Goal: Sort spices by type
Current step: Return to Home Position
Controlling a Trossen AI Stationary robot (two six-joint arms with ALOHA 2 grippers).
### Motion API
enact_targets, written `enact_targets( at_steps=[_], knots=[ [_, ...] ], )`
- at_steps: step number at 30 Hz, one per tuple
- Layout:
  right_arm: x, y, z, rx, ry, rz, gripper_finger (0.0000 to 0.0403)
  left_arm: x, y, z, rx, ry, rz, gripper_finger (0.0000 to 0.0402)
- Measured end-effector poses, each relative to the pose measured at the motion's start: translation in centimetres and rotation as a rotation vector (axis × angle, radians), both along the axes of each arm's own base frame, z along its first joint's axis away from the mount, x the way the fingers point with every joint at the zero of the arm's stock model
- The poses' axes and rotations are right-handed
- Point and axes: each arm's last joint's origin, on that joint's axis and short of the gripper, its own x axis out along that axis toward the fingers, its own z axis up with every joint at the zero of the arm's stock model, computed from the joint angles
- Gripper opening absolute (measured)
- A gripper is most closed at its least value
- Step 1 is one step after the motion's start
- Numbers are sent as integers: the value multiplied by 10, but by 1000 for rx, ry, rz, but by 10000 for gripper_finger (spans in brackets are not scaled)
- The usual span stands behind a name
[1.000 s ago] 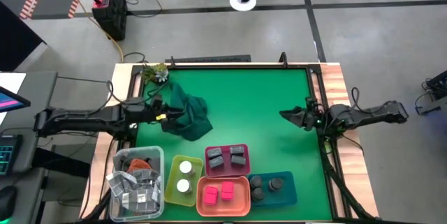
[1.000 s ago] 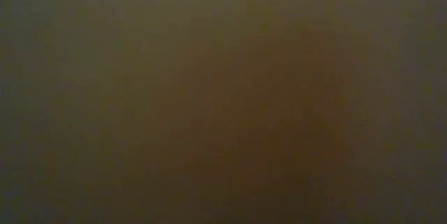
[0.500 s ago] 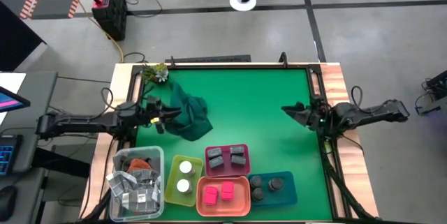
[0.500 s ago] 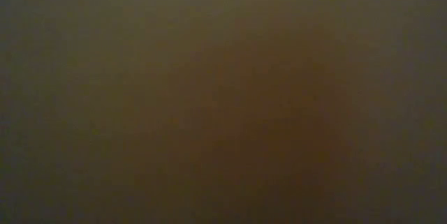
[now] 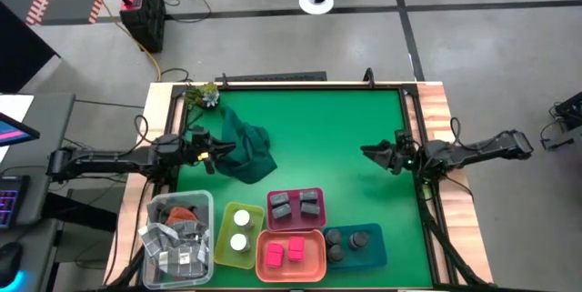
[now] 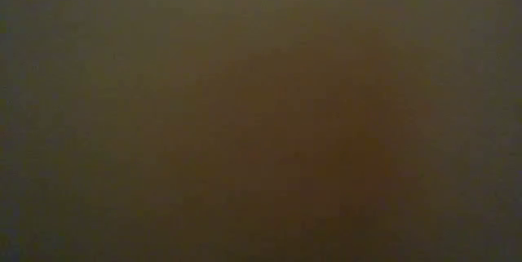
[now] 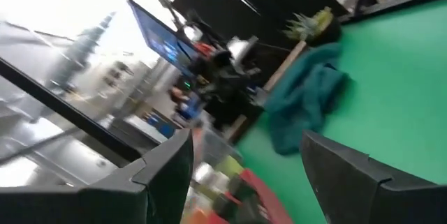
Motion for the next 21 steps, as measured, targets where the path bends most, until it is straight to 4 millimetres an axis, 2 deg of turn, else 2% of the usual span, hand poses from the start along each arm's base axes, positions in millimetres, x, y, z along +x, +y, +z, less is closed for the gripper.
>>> enact_targets(
  at_steps=[4,10,15,21],
  knots=[
    [1,0,-10,-76,115,-4,285,0,0,-7,-2,80,-1,50],
    [0,-1,-25,-303,308,-20,285,-3,0,-24,-24,250,-2,50],
    [0,-1,-26,-335,331,-17,285,-6,-1,-34,-43,374,-10,50],
    [0,-1,-26,-338,334,-16,285,-5,-1,-34,-42,368,-8,50]
  ],
)
